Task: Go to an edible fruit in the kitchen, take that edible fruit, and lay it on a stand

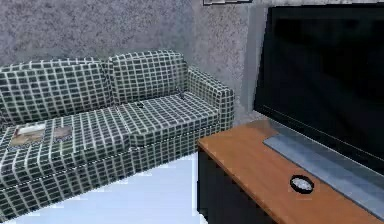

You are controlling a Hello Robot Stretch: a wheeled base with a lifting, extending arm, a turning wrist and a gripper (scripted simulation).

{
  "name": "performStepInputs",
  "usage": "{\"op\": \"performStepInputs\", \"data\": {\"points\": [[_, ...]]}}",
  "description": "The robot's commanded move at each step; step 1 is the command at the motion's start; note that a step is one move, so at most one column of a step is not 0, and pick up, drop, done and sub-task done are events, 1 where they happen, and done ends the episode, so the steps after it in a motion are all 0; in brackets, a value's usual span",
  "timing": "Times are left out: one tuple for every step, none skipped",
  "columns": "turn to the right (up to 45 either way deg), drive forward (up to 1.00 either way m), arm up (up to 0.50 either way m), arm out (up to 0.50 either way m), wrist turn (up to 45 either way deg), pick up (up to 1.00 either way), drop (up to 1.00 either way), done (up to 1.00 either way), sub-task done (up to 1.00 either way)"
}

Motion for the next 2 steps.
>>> {"op": "performStepInputs", "data": {"points": [[-30.0,0.0,0.0,0.0,0.0,0.0,0.0,0.0,0.0],[45.0,0.0,0.0,0.0,0.0,0.0,0.0,0.0,0.0]]}}
